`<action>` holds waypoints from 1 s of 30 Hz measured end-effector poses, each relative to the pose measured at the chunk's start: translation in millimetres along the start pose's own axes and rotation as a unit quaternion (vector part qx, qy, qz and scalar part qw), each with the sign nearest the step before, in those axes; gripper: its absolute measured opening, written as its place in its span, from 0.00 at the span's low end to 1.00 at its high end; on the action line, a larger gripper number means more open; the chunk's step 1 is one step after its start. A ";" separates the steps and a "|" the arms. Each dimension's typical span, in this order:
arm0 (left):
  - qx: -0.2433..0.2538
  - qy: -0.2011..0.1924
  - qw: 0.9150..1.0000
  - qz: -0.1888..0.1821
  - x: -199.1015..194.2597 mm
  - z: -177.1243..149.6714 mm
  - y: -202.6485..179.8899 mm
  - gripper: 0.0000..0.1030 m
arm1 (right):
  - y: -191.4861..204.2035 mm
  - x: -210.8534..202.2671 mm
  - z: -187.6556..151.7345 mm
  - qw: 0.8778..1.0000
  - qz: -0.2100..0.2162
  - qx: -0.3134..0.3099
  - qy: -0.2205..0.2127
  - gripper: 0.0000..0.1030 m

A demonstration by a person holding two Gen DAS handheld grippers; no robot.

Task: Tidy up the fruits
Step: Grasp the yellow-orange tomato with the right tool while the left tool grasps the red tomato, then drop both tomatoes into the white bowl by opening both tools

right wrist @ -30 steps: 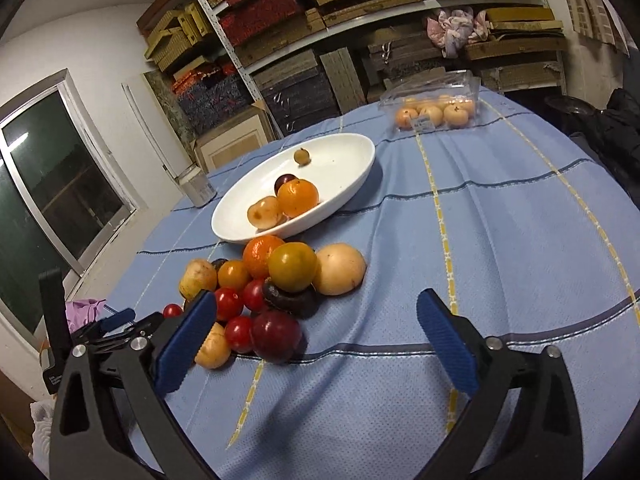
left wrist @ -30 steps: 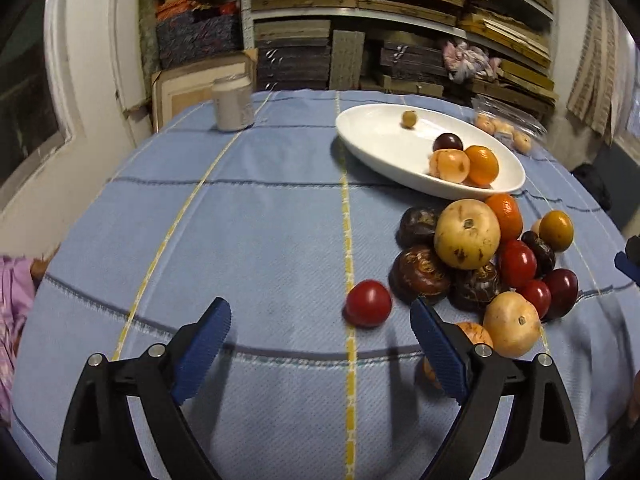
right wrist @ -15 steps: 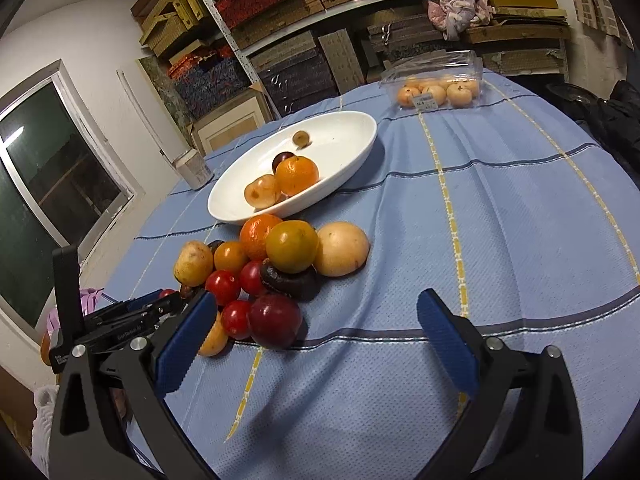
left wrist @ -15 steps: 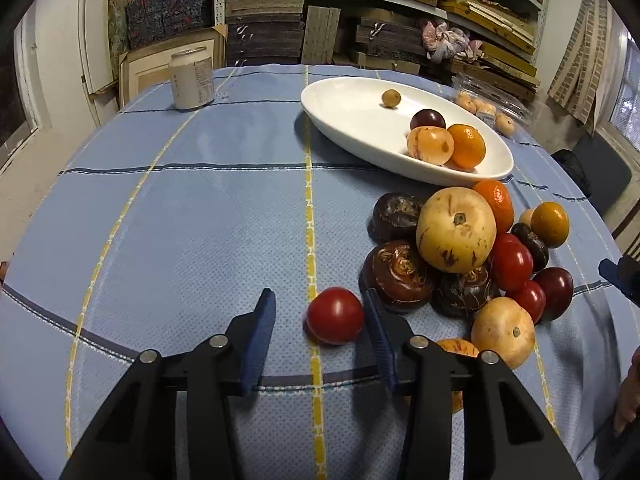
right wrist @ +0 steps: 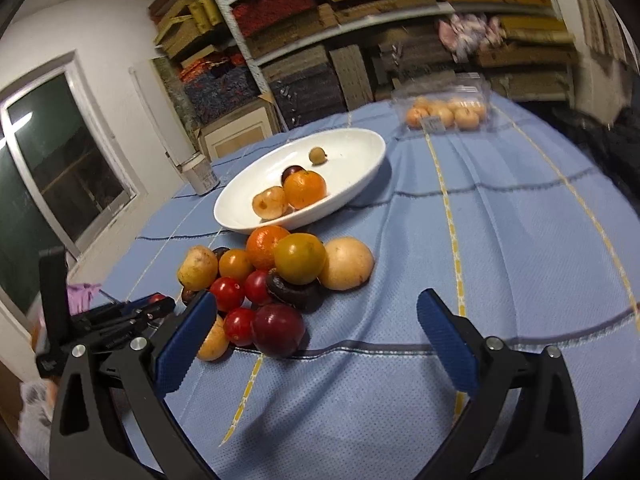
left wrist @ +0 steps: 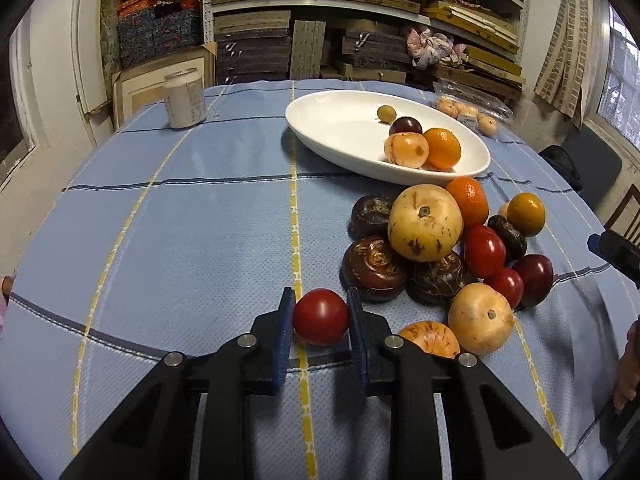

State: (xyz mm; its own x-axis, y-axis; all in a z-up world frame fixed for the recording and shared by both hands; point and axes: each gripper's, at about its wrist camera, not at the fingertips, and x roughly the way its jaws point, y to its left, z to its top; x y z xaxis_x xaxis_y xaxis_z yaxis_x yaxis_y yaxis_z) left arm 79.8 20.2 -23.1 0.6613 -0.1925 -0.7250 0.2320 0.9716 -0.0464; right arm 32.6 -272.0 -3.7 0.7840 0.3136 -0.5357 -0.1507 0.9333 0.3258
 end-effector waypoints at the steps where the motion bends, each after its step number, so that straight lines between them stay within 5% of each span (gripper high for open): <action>1: -0.002 -0.002 1.000 -0.002 -1.7 0.3 0.3 0.26 | 3.5 -0.8 -0.5 1.000 -0.005 -0.013 -0.006 0.95; 6: -0.005 -0.008 1.000 -0.014 -7.6 -0.2 -1.0 0.26 | 23.7 -0.5 -1.1 0.996 -0.018 -0.082 -0.030 0.94; 11: -0.002 -0.007 1.000 -0.022 -8.3 0.6 -2.8 0.26 | 35.2 21.5 15.0 0.994 0.009 -0.108 -0.006 0.60; 27: -0.006 0.002 0.999 -0.032 -4.8 1.3 -0.9 0.26 | 29.9 60.2 22.5 0.995 -0.014 -0.101 0.021 0.46; 30: -0.005 0.007 0.999 -0.032 -2.5 0.9 -1.8 0.26 | 27.8 61.3 23.2 0.995 -0.023 -0.092 0.024 0.35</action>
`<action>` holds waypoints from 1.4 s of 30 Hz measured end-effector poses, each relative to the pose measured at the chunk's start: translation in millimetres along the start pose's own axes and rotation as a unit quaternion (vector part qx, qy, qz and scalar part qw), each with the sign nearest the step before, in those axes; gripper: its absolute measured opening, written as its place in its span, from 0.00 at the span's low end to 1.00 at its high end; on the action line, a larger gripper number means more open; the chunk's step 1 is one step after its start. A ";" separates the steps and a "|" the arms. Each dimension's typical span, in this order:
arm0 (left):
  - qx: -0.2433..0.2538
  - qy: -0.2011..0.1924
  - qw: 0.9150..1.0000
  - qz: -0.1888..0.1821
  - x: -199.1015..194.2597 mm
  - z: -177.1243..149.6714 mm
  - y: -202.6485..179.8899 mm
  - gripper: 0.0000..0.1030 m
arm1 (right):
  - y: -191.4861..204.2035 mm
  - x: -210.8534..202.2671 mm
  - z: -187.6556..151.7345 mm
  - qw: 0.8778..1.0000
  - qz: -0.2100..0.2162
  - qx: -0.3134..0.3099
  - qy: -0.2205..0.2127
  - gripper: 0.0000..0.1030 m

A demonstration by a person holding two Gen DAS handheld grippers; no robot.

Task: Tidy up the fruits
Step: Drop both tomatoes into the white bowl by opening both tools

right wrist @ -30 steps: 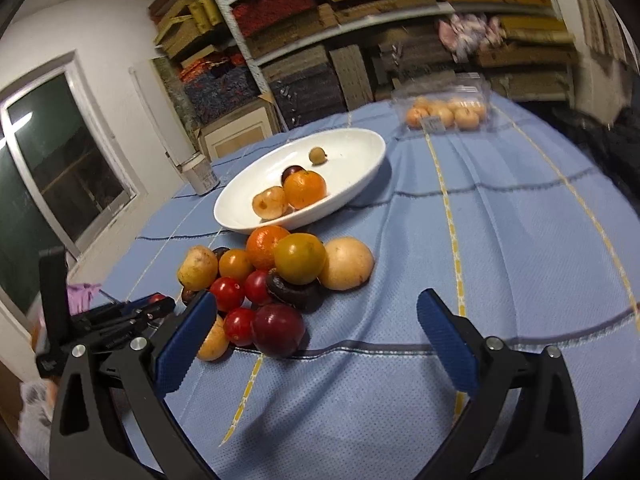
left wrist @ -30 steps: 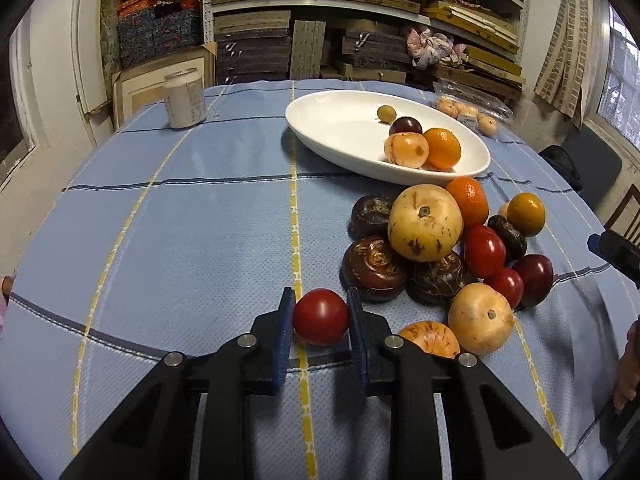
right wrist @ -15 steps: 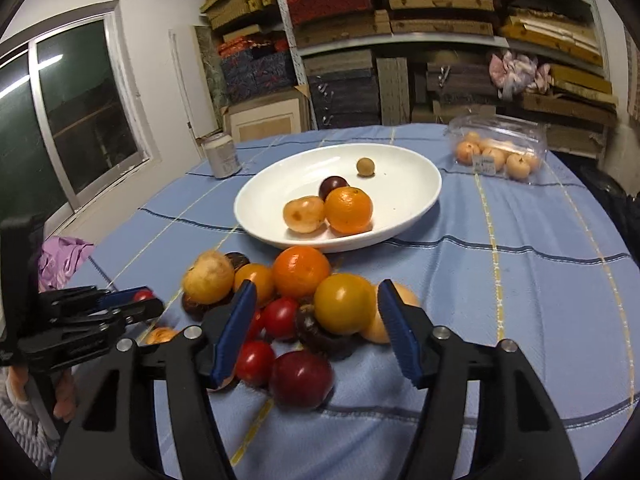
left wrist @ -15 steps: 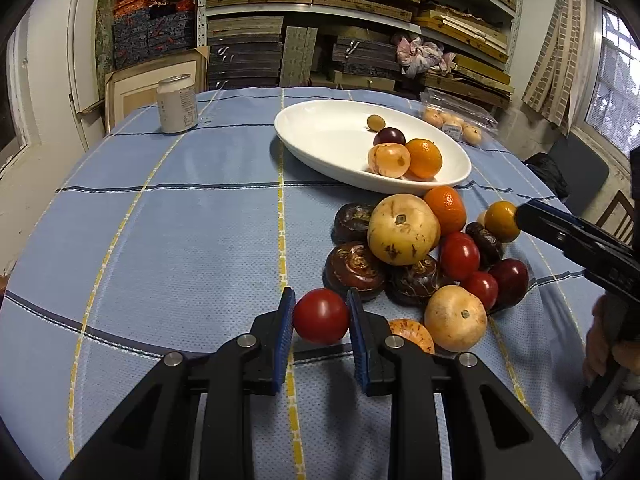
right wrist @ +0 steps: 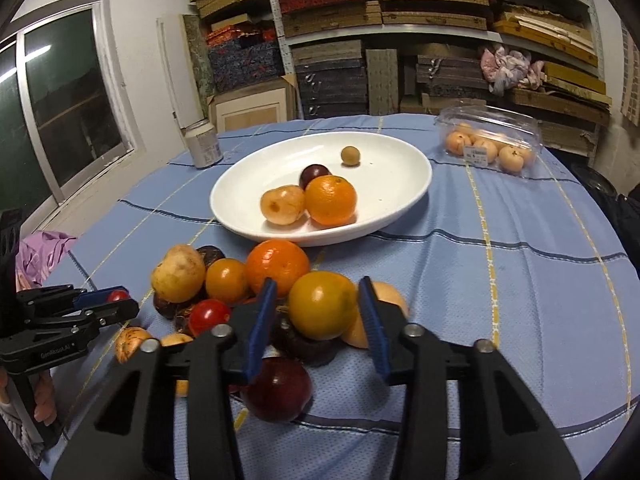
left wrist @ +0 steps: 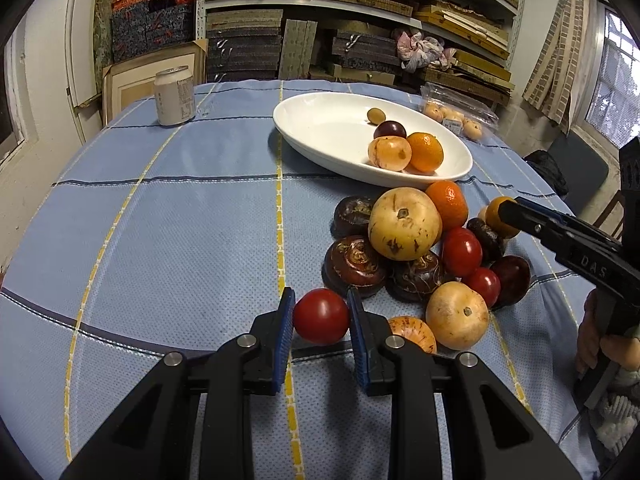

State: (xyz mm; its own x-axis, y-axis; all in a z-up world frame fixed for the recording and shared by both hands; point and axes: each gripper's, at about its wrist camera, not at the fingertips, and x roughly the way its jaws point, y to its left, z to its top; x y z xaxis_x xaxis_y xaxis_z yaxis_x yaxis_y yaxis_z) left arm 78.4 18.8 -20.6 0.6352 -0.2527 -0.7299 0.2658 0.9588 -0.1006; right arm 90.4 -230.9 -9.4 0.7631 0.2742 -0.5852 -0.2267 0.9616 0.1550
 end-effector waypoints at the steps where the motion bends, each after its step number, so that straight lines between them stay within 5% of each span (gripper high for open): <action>1: 0.000 0.002 1.000 -0.001 0.6 -0.4 0.4 0.26 | -1.6 0.5 0.2 1.000 0.004 0.004 0.001 0.35; 20: -0.008 -0.003 1.000 -0.003 -0.8 2.8 3.4 0.26 | -4.6 -24.3 -12.0 0.999 0.034 0.029 -0.007 0.34; 29: 0.019 -0.033 0.999 0.006 -9.0 84.6 -5.4 0.26 | -20.3 -40.1 59.2 0.996 0.046 0.051 -0.049 0.34; 34: 0.018 -0.023 1.000 0.008 35.2 130.4 -9.3 0.26 | -29.5 -0.4 98.8 0.997 0.037 0.052 -0.045 0.34; 42: 0.017 0.022 1.000 0.007 118.4 159.7 -7.2 0.26 | -51.5 92.7 118.3 0.998 0.023 0.061 0.026 0.34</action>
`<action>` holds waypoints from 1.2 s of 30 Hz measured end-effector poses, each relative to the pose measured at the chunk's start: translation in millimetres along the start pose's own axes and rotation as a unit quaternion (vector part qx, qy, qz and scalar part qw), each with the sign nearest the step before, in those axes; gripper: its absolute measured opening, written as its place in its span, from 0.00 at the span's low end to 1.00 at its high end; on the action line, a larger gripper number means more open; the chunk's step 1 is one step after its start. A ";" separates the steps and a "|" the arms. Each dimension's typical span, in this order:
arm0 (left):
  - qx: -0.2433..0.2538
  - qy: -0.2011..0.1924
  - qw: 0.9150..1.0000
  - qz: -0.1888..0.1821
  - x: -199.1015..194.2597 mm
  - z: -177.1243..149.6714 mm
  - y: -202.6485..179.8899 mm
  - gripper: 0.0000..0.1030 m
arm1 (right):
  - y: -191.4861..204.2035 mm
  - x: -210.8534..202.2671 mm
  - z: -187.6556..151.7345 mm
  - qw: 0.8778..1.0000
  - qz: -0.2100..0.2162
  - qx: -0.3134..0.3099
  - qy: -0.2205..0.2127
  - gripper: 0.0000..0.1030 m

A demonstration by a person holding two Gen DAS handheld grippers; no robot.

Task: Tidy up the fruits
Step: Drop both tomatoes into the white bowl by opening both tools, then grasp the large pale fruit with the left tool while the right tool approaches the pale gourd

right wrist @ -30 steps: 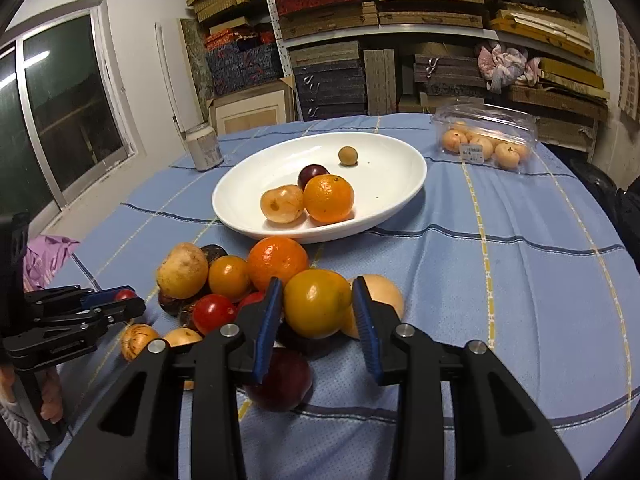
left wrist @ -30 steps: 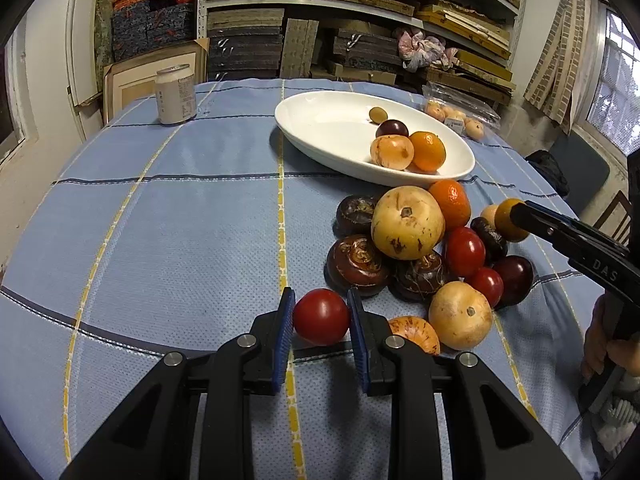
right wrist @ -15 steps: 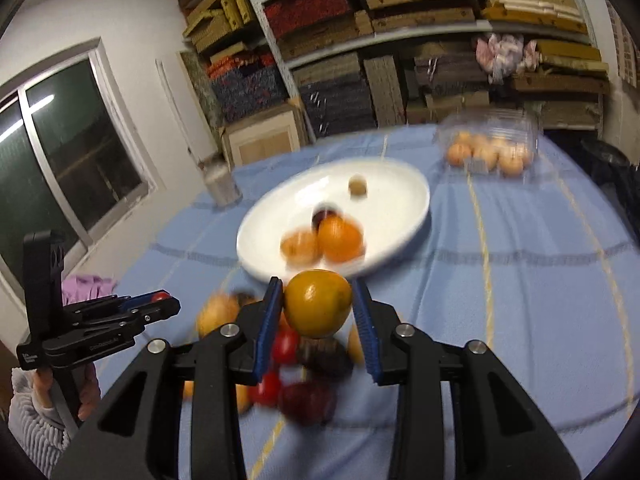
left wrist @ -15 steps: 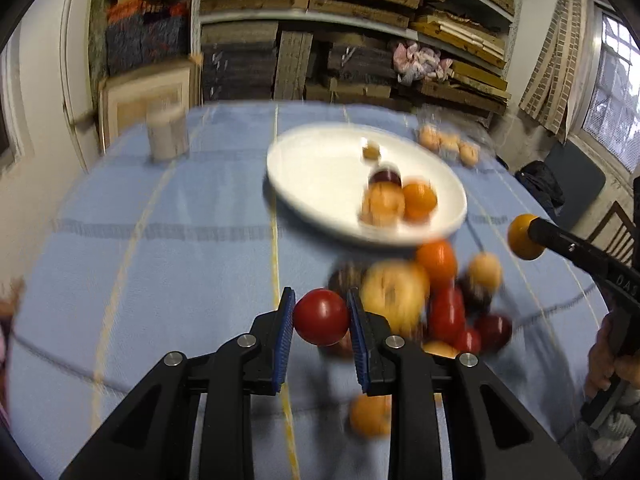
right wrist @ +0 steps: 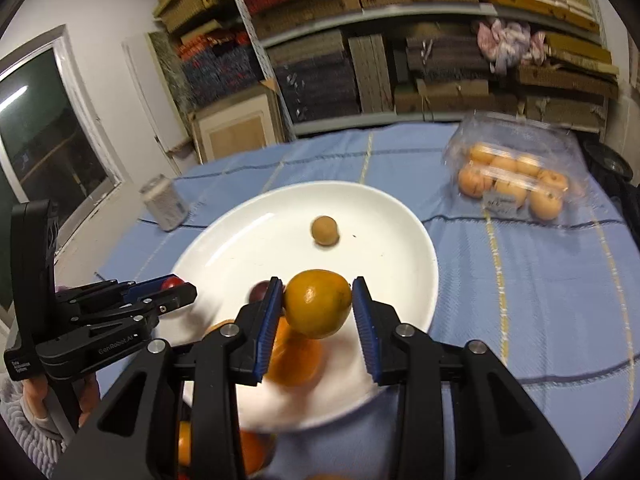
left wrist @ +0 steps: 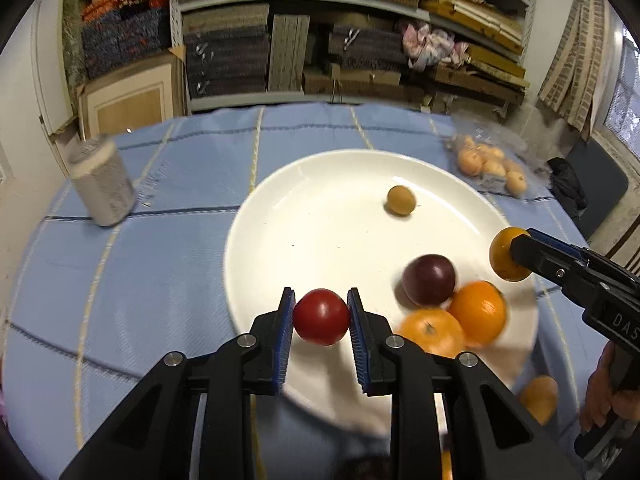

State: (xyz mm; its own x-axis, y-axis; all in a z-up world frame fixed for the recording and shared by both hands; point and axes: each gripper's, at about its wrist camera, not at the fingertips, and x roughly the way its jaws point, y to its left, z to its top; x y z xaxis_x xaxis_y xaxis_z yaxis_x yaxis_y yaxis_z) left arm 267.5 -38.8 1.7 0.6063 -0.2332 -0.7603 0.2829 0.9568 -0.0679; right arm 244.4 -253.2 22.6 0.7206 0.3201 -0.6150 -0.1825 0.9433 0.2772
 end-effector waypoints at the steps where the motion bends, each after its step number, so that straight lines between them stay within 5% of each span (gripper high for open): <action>1: 0.000 0.005 1.000 -0.002 7.5 1.4 0.0 0.26 | -3.0 5.8 0.0 1.000 -0.002 0.003 0.004 0.34; 5: 0.001 0.014 1.000 -0.003 21.5 2.6 -1.4 0.30 | -7.8 22.5 0.0 1.000 -0.004 0.009 0.024 0.35; 10: -0.006 -0.002 1.000 0.004 -1.7 -1.9 2.0 0.60 | -10.4 -5.5 1.1 0.999 0.012 0.032 -0.002 0.38; 16: -0.037 -0.053 0.998 0.018 -86.4 -29.2 20.6 0.74 | 6.2 -102.8 -15.8 0.996 0.015 0.009 -0.084 0.70; 19: -0.051 -0.071 0.996 0.030 -116.1 -64.6 22.0 0.81 | 12.8 -134.4 -53.0 0.994 0.005 -0.008 -0.105 0.82; 25: -0.056 -0.058 0.996 0.034 -116.6 -122.0 10.3 0.82 | -2.1 -135.1 -121.1 0.996 -0.023 0.012 -0.088 0.91; 36: -0.023 -0.076 0.996 0.048 -107.5 -116.1 -18.1 0.82 | -27.8 -129.3 -119.9 0.995 -0.019 0.062 -0.078 0.91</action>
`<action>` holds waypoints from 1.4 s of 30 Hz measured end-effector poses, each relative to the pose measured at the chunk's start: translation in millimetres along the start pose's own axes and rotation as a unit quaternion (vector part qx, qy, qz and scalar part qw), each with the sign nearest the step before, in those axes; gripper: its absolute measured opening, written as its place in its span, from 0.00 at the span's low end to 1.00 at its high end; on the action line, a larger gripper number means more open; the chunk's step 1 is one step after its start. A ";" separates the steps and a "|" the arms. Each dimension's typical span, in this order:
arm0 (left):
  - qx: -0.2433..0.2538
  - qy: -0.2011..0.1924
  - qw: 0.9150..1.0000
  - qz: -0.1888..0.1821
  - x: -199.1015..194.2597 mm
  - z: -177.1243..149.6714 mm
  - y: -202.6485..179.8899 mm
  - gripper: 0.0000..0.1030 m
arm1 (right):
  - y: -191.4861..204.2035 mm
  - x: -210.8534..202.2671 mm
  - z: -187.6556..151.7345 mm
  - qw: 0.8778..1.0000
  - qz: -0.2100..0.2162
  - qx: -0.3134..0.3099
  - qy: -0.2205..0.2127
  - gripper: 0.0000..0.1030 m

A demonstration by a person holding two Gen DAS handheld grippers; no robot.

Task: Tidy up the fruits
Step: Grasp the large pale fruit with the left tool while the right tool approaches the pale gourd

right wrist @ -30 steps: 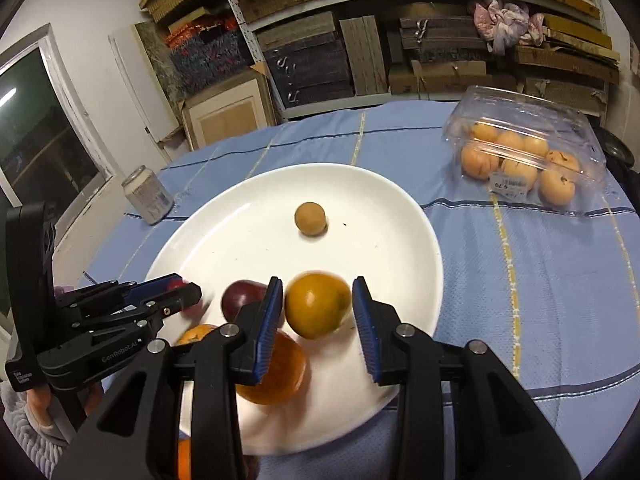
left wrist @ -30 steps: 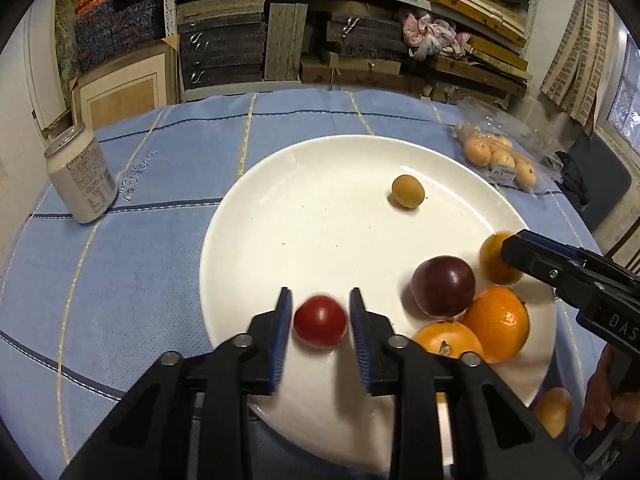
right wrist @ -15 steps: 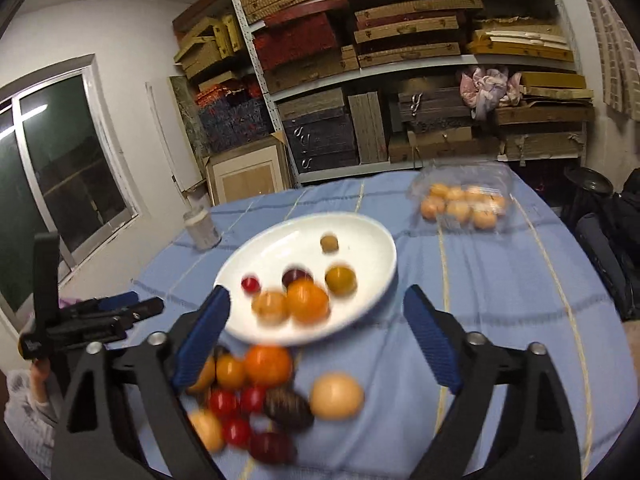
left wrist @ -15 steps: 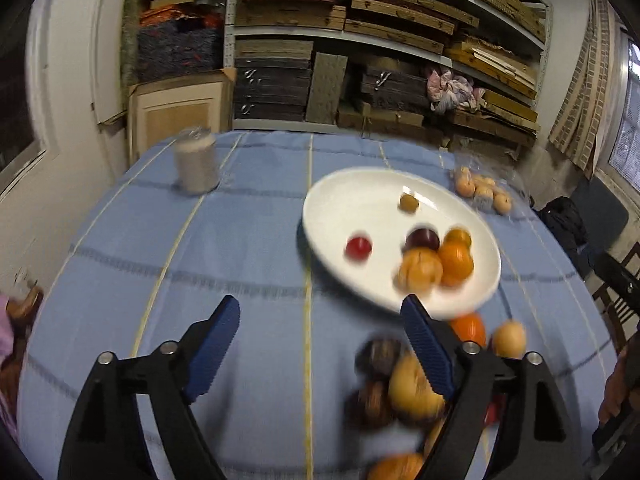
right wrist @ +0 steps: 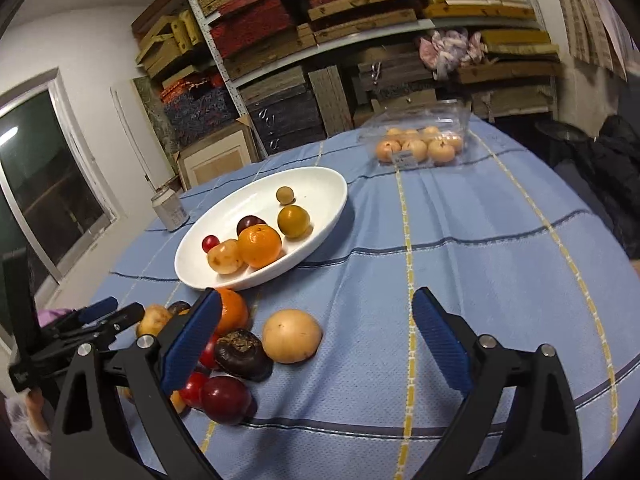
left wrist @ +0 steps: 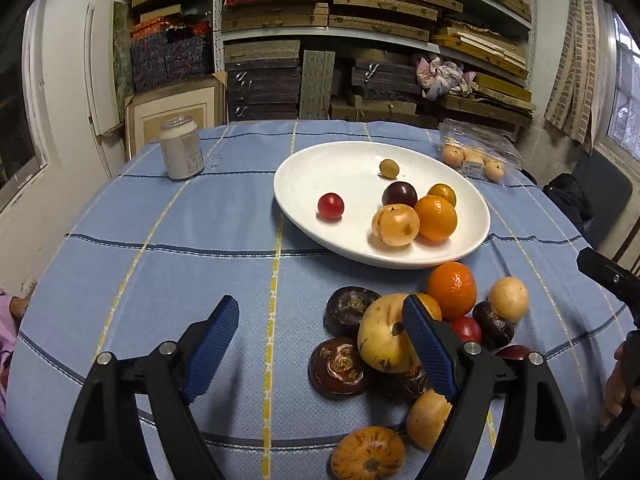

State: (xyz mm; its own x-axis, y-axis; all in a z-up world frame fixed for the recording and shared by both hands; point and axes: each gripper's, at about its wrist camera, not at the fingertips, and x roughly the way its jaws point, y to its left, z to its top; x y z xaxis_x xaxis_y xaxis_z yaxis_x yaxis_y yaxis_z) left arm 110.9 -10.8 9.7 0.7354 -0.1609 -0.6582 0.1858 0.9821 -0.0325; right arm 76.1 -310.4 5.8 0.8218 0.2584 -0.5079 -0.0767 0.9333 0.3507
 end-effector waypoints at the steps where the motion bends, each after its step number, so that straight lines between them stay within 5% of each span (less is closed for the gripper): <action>1: -0.005 -0.001 1.000 -0.007 -0.7 0.2 0.9 0.82 | -0.3 0.9 2.0 1.000 0.002 0.003 0.002 0.91; 17: 0.025 0.018 0.998 -0.051 16.6 -6.0 -24.8 0.81 | 4.3 4.5 1.2 1.000 -0.005 -0.004 0.017 0.92; 21: 0.035 0.019 0.998 -0.053 20.8 -6.8 -30.8 0.71 | 4.8 4.5 1.0 1.000 -0.005 -0.004 0.016 0.92; 25: 0.045 0.021 0.997 -0.059 24.0 -5.3 -36.4 0.45 | 6.7 6.5 0.1 1.000 -0.005 -0.009 0.021 0.92; 39: 0.022 -0.005 0.998 -0.059 -2.3 -6.7 -11.3 0.38 | 28.9 28.2 -18.0 0.995 -0.013 -0.083 0.061 0.92; 42: 0.010 -0.003 0.998 -0.060 -2.6 -4.8 -6.1 0.35 | 29.7 31.9 -17.9 0.994 -0.009 -0.086 0.066 0.86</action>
State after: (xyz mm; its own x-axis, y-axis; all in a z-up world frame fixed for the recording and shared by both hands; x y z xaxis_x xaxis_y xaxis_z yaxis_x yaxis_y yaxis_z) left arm 104.7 -15.9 8.0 0.7118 -0.2772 -0.6453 0.2849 0.9538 -0.0955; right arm 89.9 -269.9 -14.1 0.7430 0.2612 -0.6162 -0.1672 0.9639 0.2071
